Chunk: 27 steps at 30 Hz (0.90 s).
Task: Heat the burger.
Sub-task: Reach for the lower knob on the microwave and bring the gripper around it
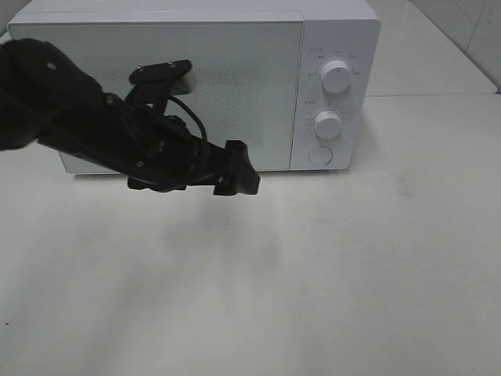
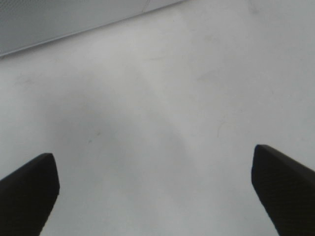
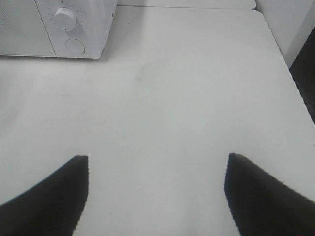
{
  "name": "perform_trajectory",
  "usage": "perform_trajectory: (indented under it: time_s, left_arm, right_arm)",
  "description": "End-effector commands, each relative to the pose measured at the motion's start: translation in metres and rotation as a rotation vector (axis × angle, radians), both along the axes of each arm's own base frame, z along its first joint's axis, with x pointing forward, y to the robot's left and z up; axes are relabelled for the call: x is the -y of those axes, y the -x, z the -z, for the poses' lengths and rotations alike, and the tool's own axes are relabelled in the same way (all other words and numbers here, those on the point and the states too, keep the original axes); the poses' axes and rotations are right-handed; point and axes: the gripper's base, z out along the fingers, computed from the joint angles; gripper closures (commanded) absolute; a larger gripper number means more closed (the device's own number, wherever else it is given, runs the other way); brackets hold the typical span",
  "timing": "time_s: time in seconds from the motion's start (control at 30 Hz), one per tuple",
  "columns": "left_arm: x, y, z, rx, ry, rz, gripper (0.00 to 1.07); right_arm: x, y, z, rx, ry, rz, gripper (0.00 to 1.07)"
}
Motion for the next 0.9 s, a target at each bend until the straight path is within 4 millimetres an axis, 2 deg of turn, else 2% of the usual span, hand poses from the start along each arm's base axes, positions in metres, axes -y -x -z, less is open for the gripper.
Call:
perform_trajectory:
  time_s: [0.03, 0.07, 0.1, 0.17, 0.2, 0.27, 0.3, 0.37, 0.4, 0.43, 0.47, 0.53, 0.57, 0.6, 0.67, 0.7, 0.73, 0.77, 0.8, 0.87, 0.9]
  left_arm:
    - [-0.022, 0.002, -0.013, -0.088, 0.006, 0.052, 0.05]
    - [-0.022, 0.002, -0.013, -0.088, 0.006, 0.052, 0.05]
    - [-0.037, 0.002, -0.020, -0.128, 0.003, 0.069, 0.05]
    - [-0.044, 0.003, -0.023, -0.154, 0.002, 0.081, 0.05]
    - [-0.057, 0.006, -0.029, -0.204, 0.001, 0.103, 0.05]
    - [-0.064, 0.007, -0.032, -0.226, -0.002, 0.111, 0.06]
    - [-0.078, 0.009, -0.038, -0.254, -0.005, 0.117, 0.06]
    - [-0.086, 0.010, -0.041, -0.270, -0.008, 0.120, 0.06]
    - [-0.099, 0.011, -0.047, -0.290, -0.011, 0.113, 0.06]
    - [-0.105, 0.012, -0.051, -0.301, -0.003, 0.103, 0.06]
    - [-0.118, 0.016, -0.058, -0.348, 0.019, 0.068, 0.06]
    - [-0.123, 0.018, -0.062, -0.360, 0.025, 0.049, 0.06]
    - [-0.138, 0.021, -0.069, -0.380, 0.016, 0.009, 0.06]
    - [-0.138, 0.021, -0.069, -0.380, 0.016, 0.009, 0.06]
    - [-0.161, 0.027, -0.078, -0.384, -0.033, -0.071, 0.06]
    - [-0.161, 0.027, -0.078, -0.384, -0.033, -0.071, 0.06]
    - [-0.170, 0.029, -0.082, -0.378, -0.059, -0.110, 0.06]
    - [-0.185, 0.035, -0.088, -0.374, -0.107, -0.203, 0.06]
    - [-0.185, 0.035, -0.088, -0.374, -0.107, -0.203, 0.06]
    - [-0.208, 0.044, -0.099, -0.361, -0.175, -0.336, 0.06]
    - [-0.208, 0.044, -0.099, -0.361, -0.175, -0.336, 0.06]
  right_arm:
    - [0.001, 0.004, 0.001, 0.024, 0.009, -0.002, 0.32]
    - [0.001, 0.004, 0.001, 0.024, 0.009, -0.002, 0.32]
    - [0.001, 0.004, 0.001, 0.024, 0.009, -0.002, 0.32]
    - [0.001, 0.004, 0.001, 0.024, 0.009, -0.002, 0.32]
    - [0.001, 0.004, 0.001, 0.024, 0.008, -0.001, 0.32]
    - [0.001, 0.004, 0.001, 0.024, 0.008, -0.001, 0.32]
    - [0.001, 0.004, 0.001, 0.024, 0.008, -0.001, 0.32]
    - [0.001, 0.004, 0.001, 0.024, 0.008, -0.001, 0.32]
    - [0.001, 0.004, 0.001, 0.024, 0.008, -0.001, 0.32]
    - [0.001, 0.004, 0.001, 0.024, 0.008, -0.001, 0.32]
    - [0.001, 0.004, 0.001, 0.024, 0.008, -0.001, 0.32]
    - [0.001, 0.004, 0.001, 0.024, 0.008, -0.001, 0.32]
    - [0.001, 0.004, 0.001, 0.024, 0.008, -0.001, 0.32]
    - [0.001, 0.004, 0.001, 0.024, 0.008, -0.001, 0.32]
    - [0.001, 0.004, 0.001, 0.024, 0.008, -0.001, 0.32]
    - [0.001, 0.004, 0.001, 0.024, 0.008, -0.001, 0.32]
    - [0.001, 0.004, 0.001, 0.024, 0.008, -0.001, 0.32]
    - [0.001, 0.004, 0.001, 0.024, 0.008, -0.001, 0.32]
    - [0.001, 0.004, 0.001, 0.024, 0.008, -0.001, 0.32]
    - [0.001, 0.004, 0.001, 0.024, 0.008, -0.001, 0.32]
    - [0.001, 0.004, 0.001, 0.024, 0.008, -0.001, 0.32]
